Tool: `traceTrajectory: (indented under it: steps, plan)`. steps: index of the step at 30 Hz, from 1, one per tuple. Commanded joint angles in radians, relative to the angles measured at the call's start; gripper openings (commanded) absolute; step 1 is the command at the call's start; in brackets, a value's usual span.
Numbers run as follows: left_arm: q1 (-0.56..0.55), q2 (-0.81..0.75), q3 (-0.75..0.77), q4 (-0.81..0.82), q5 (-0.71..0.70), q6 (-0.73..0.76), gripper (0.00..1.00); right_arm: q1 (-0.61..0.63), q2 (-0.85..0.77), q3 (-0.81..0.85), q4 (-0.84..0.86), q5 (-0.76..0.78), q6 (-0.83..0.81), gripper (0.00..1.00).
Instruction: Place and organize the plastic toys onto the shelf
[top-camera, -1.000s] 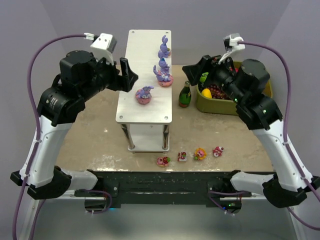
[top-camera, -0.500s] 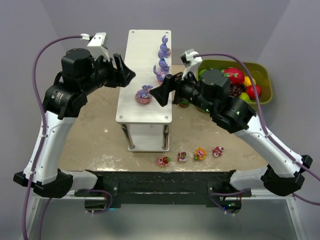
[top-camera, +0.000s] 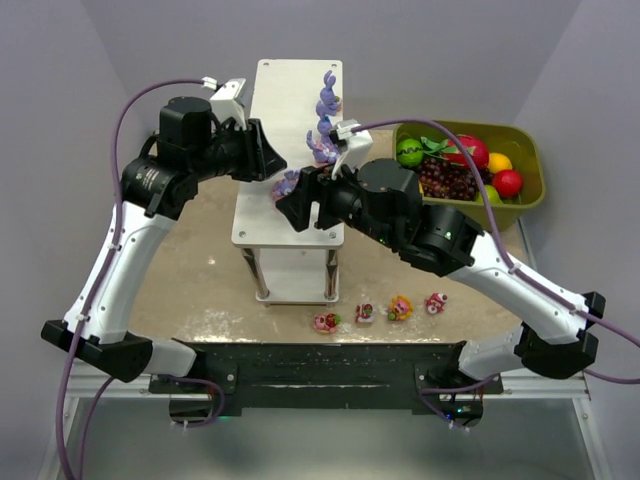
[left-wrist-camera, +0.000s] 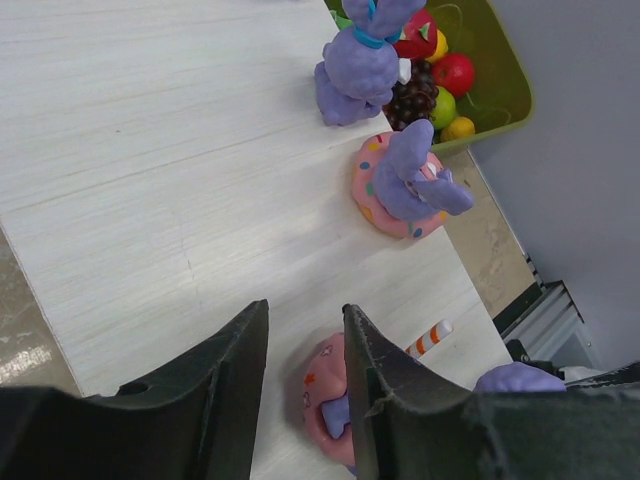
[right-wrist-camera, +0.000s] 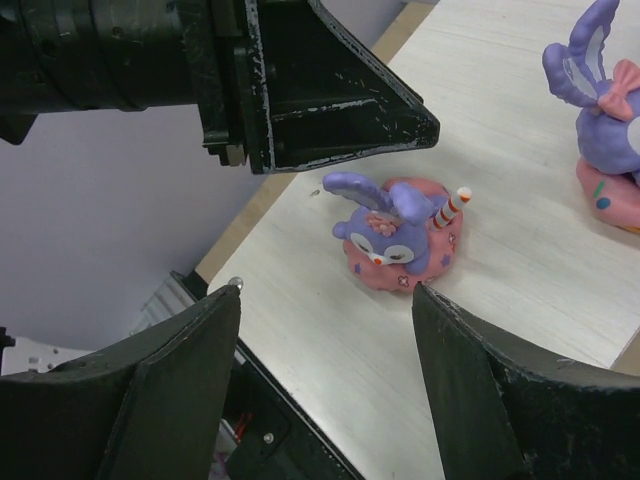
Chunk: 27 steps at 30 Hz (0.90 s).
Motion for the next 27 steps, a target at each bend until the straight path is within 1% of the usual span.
traceTrajectory:
  steps: [1, 2, 3, 6, 10, 13, 15, 20, 25, 27]
  plan:
    - [0.005, -0.006, 0.000, 0.016, 0.044, 0.014, 0.34, 0.018, 0.039, 0.061, -0.027, 0.112, 0.049, 0.69]
    - [0.005, -0.009, -0.002, 0.011, 0.045, 0.019, 0.33, 0.018, 0.046, 0.067, -0.026, 0.117, 0.052, 0.68]
    - [0.005, -0.010, -0.008, 0.008, 0.055, 0.020, 0.28, 0.019, 0.054, 0.079, -0.024, 0.127, 0.057, 0.65]
    - [0.005, -0.015, -0.025, 0.002, 0.065, 0.026, 0.22, 0.021, 0.071, 0.093, -0.016, 0.140, 0.058, 0.62]
    - [0.005, -0.025, -0.054, 0.007, 0.082, 0.034, 0.19, 0.022, 0.086, 0.099, -0.018, 0.181, 0.064, 0.59]
    - [0.005, -0.032, -0.066, -0.003, 0.095, 0.046, 0.15, 0.022, 0.097, 0.105, -0.019, 0.207, 0.061, 0.59]
    - [0.005, -0.041, -0.077, -0.003, 0.113, 0.057, 0.11, 0.021, 0.108, 0.110, -0.026, 0.230, 0.060, 0.58]
    - [0.005, -0.073, -0.106, 0.008, 0.138, 0.066, 0.03, 0.021, 0.122, 0.111, -0.018, 0.236, 0.054, 0.58]
    - [0.005, -0.110, -0.132, 0.013, 0.130, 0.063, 0.03, 0.021, 0.136, 0.122, -0.027, 0.236, 0.049, 0.57]
    - [0.005, -0.121, -0.140, 0.016, 0.128, 0.062, 0.03, 0.022, 0.136, 0.124, -0.032, 0.236, 0.046, 0.55]
